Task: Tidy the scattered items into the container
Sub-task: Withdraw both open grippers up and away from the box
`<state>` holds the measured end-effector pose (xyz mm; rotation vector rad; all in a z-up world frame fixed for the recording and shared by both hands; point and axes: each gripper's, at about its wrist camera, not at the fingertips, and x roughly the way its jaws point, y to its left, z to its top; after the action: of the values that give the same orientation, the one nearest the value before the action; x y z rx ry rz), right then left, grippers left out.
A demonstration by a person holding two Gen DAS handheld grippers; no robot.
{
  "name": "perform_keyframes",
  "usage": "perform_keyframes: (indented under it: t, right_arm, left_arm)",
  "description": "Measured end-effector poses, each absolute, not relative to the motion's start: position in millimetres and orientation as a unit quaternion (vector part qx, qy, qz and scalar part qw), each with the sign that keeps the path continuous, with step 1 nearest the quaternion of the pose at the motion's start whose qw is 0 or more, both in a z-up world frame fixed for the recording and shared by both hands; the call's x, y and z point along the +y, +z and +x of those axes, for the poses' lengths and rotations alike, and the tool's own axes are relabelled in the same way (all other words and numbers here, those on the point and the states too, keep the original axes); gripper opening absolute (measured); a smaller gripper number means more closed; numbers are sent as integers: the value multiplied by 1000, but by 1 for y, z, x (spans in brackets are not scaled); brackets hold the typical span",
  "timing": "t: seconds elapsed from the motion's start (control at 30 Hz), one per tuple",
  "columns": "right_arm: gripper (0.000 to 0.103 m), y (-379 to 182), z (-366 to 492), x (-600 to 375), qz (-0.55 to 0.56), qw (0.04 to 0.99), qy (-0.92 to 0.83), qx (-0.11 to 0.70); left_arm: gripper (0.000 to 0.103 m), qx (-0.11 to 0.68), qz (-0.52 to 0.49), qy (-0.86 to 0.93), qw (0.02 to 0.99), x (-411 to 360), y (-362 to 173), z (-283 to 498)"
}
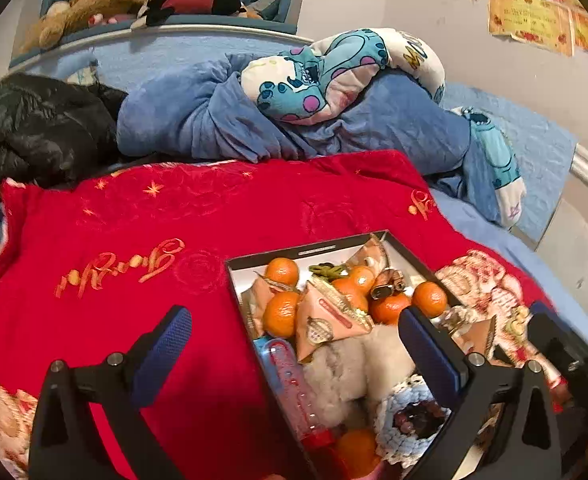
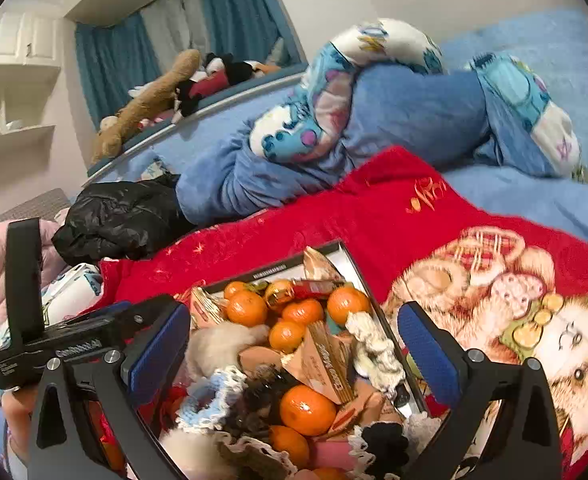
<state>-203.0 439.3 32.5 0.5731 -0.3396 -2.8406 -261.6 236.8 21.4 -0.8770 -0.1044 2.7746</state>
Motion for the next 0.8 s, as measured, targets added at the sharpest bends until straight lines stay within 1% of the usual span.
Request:
perform_keyframes:
  t: [0.07,0.13,0.23,0.33,0.47,0.6,0.7,0.8]
  right_arm:
    - [103,40,-197,435,185,94,-973,-101]
    - [103,49,-189,434,183,84,-974,-105]
    - [103,66,-174,429,186,89,-972,-115]
    - [103,95,-148,413,180,85,-976,-89]
    - [103,134,-108,390,156,85,-980,-88]
    - [103,170,-71,354,137,106,-982,-78]
    - [103,184,-46,324,129,114,-983,-64]
    - [103,184,-25,299,127,114,-984,-60]
  left_arm:
    - [103,-18,-306,946,106,237,25,-256]
    - [103,-19,-293,950,108,232,35,-242]
    - [103,-42,-263,956,124,216,59,-214]
    - [103,-37,-238,962,132,201,89,-182]
    - [103,-15,-197,976,96,176,133,-136]
    - [103,-18,-162,984,70,142,171,-96]
    - [103,-27,-163,984,66,115,194,-71]
    - [103,-23,-148,987,52,93,208,-41]
